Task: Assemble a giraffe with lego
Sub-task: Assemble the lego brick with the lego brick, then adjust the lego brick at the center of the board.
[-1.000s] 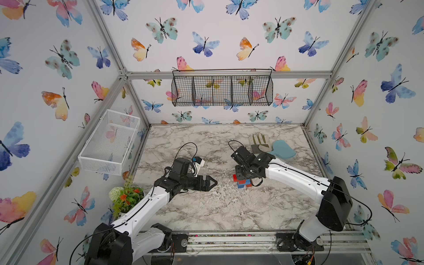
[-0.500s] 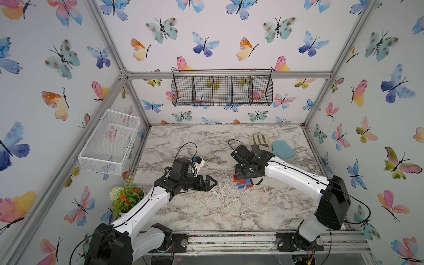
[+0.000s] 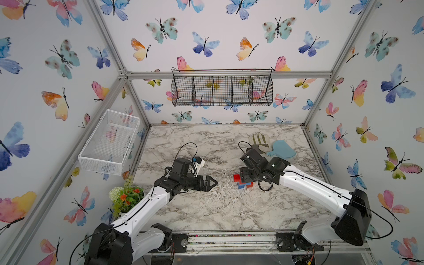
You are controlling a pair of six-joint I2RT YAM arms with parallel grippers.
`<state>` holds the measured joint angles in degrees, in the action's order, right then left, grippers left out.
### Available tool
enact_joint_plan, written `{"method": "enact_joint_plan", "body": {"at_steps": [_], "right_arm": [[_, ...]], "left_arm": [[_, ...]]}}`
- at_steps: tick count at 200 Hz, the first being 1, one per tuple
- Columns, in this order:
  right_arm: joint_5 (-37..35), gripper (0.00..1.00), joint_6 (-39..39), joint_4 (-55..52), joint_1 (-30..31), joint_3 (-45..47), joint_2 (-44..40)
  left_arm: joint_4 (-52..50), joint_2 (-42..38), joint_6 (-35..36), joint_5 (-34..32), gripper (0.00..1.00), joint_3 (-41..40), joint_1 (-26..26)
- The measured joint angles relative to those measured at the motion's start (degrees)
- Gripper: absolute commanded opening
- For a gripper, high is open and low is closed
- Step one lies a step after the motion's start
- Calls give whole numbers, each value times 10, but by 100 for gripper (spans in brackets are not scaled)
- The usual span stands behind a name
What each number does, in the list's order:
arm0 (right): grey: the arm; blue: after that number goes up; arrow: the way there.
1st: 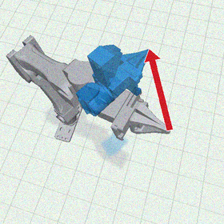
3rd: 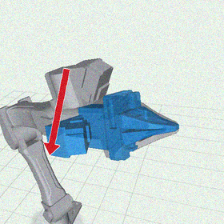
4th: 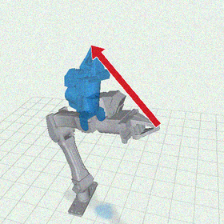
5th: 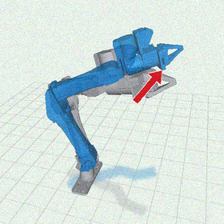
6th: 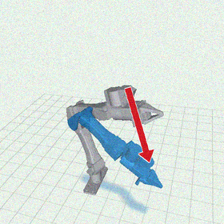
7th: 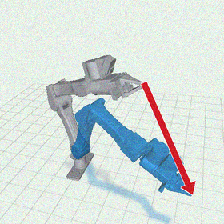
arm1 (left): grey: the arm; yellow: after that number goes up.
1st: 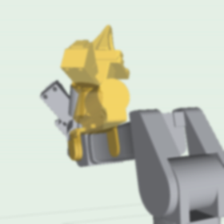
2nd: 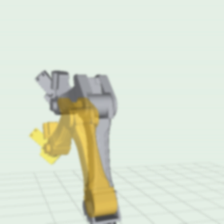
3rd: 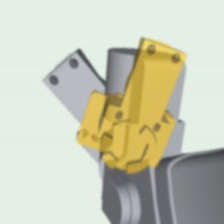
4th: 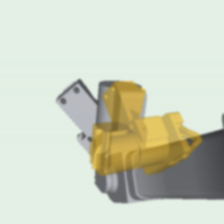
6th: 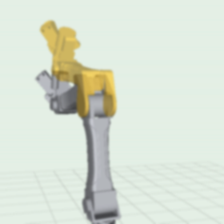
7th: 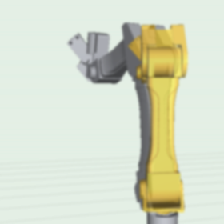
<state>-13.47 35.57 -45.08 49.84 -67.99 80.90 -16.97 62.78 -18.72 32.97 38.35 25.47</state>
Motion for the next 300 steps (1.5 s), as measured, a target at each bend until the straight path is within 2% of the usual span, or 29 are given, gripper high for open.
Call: {"method": "enact_joint_plan", "body": {"at_steps": [77, 122, 163, 238, 300], "right_arm": [[28, 74, -34, 137, 2, 178, -114], [26, 73, -37, 218, 12, 253, -118], [4, 67, -37, 306, 38, 322, -120], [-82, 64, -32, 447, 99, 353, -71], [-136, 63, -11, 523, 101, 391, -68]], "left_arm": [[0, 5, 0, -1, 98, 0, 2], [0, 8, 0, -4, 98, 0, 2], [0, 8, 0, -9, 98, 0, 2], [0, 14, 0, -14, 98, 0, 2], [0, 14, 0, -14, 98, 0, 2]]}}
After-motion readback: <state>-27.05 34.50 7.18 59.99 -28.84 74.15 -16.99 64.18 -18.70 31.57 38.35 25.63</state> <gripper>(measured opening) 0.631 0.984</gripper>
